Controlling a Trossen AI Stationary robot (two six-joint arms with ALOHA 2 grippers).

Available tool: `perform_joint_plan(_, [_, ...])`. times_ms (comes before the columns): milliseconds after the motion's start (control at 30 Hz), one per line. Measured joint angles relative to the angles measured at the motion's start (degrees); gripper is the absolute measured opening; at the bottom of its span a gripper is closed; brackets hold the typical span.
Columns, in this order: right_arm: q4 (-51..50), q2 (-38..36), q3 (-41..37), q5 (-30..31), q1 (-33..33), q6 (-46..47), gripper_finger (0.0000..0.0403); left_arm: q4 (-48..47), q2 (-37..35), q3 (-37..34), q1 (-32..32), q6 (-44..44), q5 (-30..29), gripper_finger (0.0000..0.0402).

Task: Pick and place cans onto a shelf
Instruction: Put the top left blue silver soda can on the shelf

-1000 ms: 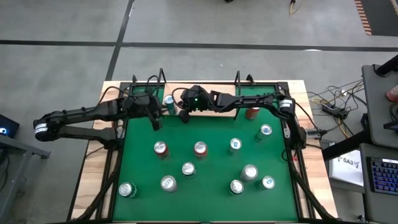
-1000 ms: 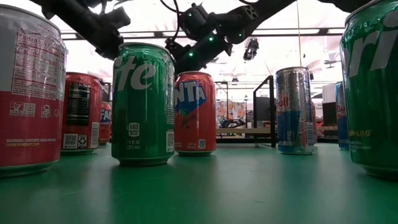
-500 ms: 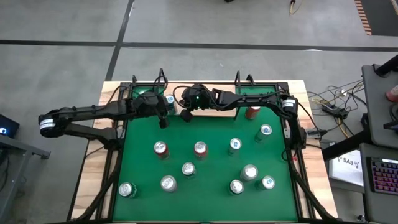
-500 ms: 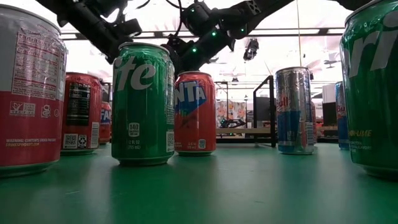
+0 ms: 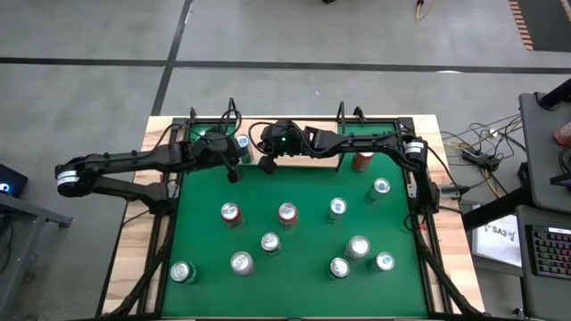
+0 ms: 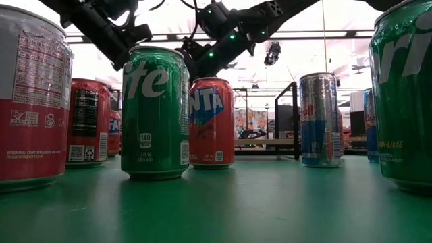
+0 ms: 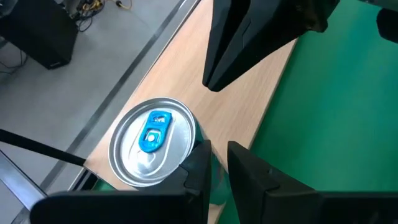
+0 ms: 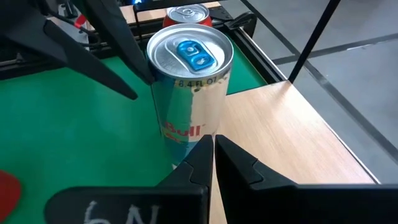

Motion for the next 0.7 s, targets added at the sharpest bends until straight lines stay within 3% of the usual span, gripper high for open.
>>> perform_joint_plan(300, [4.67, 2.08, 0.0, -0.63, 0.47, 0.24, 0.0009, -1.53, -2.53, 2.5, -0.56, 0.22, 3.76, 0.0036])
perform_joint_plan(700, [8.21, 3.72, -0.02, -5.95, 1.03, 0.72, 0.0009, 1.03, -12.73, 2.43, -0.77, 2.86, 4.37, 0.0036])
